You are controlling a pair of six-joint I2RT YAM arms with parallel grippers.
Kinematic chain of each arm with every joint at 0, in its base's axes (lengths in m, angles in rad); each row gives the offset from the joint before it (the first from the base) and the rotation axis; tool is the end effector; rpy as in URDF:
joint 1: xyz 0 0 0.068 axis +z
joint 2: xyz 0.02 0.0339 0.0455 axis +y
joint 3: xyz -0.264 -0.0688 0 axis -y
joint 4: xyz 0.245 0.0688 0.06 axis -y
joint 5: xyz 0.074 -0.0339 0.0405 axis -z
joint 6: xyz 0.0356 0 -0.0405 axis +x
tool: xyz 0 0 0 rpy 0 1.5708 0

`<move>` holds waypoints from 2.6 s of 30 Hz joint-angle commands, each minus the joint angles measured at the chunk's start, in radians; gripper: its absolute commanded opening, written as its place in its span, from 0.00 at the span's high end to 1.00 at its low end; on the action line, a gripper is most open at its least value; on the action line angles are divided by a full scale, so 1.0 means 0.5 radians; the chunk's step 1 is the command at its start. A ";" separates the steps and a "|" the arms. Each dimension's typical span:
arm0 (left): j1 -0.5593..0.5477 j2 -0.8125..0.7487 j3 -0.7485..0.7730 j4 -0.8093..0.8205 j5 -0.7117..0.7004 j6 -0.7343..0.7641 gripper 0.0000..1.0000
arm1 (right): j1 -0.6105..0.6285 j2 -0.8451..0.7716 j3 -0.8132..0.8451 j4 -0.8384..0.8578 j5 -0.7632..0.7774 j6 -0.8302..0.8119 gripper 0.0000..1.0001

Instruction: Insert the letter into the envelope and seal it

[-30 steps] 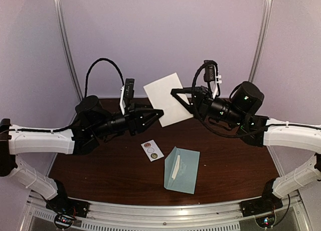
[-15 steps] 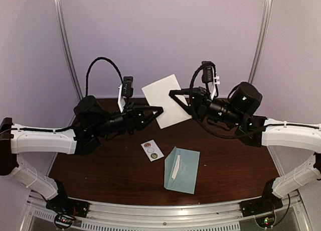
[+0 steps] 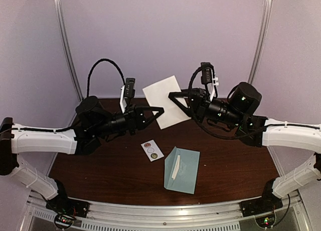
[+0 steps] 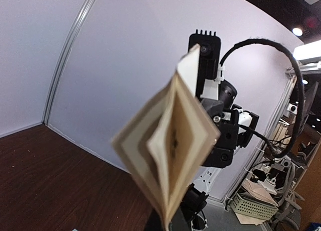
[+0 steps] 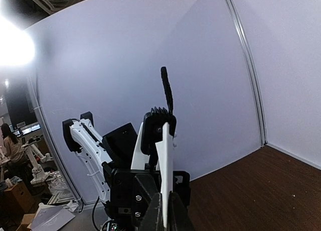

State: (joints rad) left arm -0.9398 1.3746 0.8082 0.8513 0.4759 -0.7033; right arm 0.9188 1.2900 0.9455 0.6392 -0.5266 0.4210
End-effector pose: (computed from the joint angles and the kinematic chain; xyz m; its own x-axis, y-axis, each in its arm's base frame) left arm 0.1690 -0.2590 0.3213 -0.5055 -0.2826 -0.8152 0.8525 -0.0176 -0.5225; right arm 0.1666 0.2477 0.3713 -0.2392 0.2689 -0.9330 -0.9655 0.0355 0.2578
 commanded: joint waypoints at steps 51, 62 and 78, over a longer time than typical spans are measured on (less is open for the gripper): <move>0.772 -0.160 0.390 -1.738 -0.181 0.993 1.00 | -0.320 0.420 -0.847 -0.411 0.511 0.611 0.08; 0.772 -0.148 0.394 -1.742 -0.165 1.002 1.00 | -0.383 0.669 -0.775 -0.396 0.394 0.496 0.10; 0.772 -0.149 0.400 -1.755 -0.163 1.012 1.00 | -0.395 0.985 -0.553 -0.402 0.251 0.386 0.16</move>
State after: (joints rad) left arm -0.5564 1.2972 0.9913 -0.0311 0.3820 -0.2134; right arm 0.7277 1.7428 0.6537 0.4698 -0.3721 0.6308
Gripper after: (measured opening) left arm 0.005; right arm 0.850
